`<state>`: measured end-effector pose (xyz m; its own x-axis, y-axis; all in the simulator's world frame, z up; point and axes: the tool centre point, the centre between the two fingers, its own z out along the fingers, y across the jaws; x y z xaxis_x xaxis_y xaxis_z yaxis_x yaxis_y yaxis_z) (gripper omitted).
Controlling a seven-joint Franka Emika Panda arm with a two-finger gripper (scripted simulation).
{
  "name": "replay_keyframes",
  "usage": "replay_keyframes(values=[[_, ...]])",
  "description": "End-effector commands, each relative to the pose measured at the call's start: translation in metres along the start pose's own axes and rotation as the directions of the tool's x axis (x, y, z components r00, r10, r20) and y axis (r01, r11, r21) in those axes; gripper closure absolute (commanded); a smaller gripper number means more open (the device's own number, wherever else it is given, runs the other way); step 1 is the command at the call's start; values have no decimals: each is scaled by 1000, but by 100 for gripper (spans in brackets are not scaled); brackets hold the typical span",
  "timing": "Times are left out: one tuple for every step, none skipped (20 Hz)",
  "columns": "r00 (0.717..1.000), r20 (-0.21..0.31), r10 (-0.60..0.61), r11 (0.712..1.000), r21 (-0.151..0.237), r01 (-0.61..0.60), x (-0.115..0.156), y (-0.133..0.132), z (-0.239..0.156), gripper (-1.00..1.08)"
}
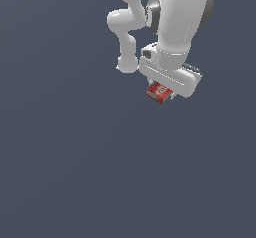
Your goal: Pick up the object and move it to a goal position.
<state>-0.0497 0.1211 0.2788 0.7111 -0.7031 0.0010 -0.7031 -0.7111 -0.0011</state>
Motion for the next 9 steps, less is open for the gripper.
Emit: replay_keyframes(values=[[1000, 0, 0, 1000, -1, 0, -4, 2, -14, 108], [1000, 0, 0, 1000, -1, 0, -5, 3, -19, 108], [1000, 0, 0, 1000, -1, 0, -6, 3, -22, 108], [1000, 0, 0, 1000, -1, 0, -7, 3, -25, 108], [1000, 0, 0, 1000, -1, 0, -8, 3, -28, 108], [1000, 0, 0, 1000, -1, 0, -8, 3, -30, 108], [1000, 1, 0, 1000, -1, 0, -8, 3, -31, 108], [1000, 1, 0, 1000, -1, 0, -9, 3, -32, 108], [1000, 1, 0, 1000, -1, 0, -9, 3, -32, 108]])
